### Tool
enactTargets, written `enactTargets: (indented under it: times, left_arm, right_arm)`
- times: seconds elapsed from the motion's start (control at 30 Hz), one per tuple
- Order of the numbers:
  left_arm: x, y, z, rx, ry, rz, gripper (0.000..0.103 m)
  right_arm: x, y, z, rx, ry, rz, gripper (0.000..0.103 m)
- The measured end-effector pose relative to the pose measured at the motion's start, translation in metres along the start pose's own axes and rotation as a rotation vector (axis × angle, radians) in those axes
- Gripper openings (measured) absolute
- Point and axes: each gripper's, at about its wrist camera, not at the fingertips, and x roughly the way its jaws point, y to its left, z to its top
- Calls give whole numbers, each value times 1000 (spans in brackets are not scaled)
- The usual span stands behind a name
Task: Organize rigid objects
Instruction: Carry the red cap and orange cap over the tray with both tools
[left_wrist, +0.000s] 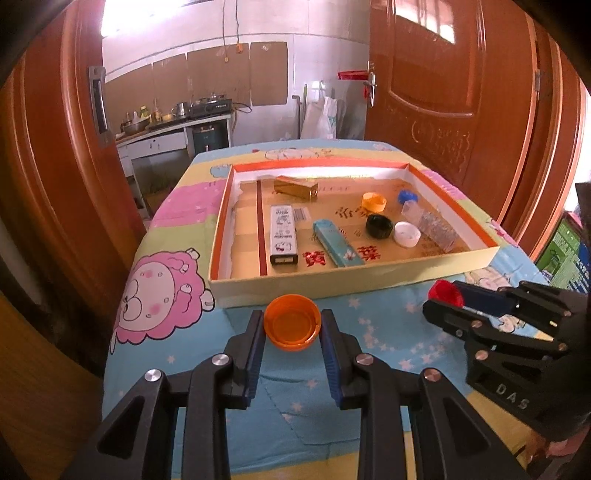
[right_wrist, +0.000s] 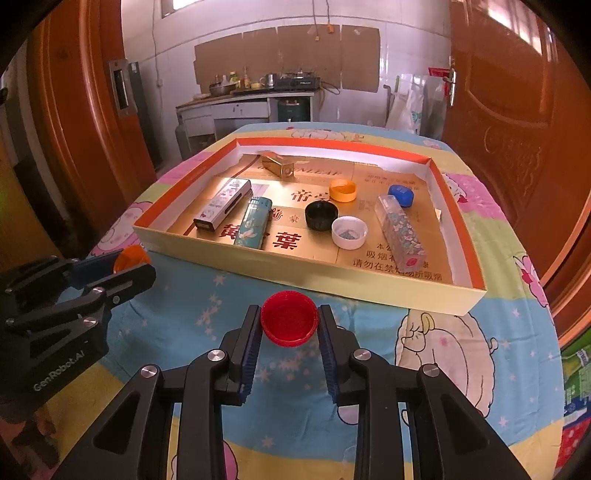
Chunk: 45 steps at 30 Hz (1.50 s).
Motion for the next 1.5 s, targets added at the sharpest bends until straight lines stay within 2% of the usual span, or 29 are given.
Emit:
enactTargets:
  times: [0.27,0.43,0.6,0.83,1.0,1.17,1.5]
  left_arm:
    - [-17,-3,11,-26,-69,7,30]
    - [-34,1,17,-60,-165,69,30]
    - [-41,2,24,-87,-199,57,30]
    - [-37,-3,39,-77,-182,41,30]
    - [-37,-11,56,-49,-190,35,30]
    - [-35,-20,76,-15,-192,28,30]
    - [-4,-27,113,13,-130,-1,30]
  right_arm:
    - [-8,-2,1,11,-39,-12,31]
    - [-17,-8,3,38,-83,-26,31]
    - [-23,-13,5,59,-101,-25,31]
    - [-43,-20,14,59,-148,-31,31]
    - [-55,-33,24,39,-143,-50,31]
    - [-67,-54,41,27,-130,-31,31]
    - [-51,-91,78,10,-81,25,31]
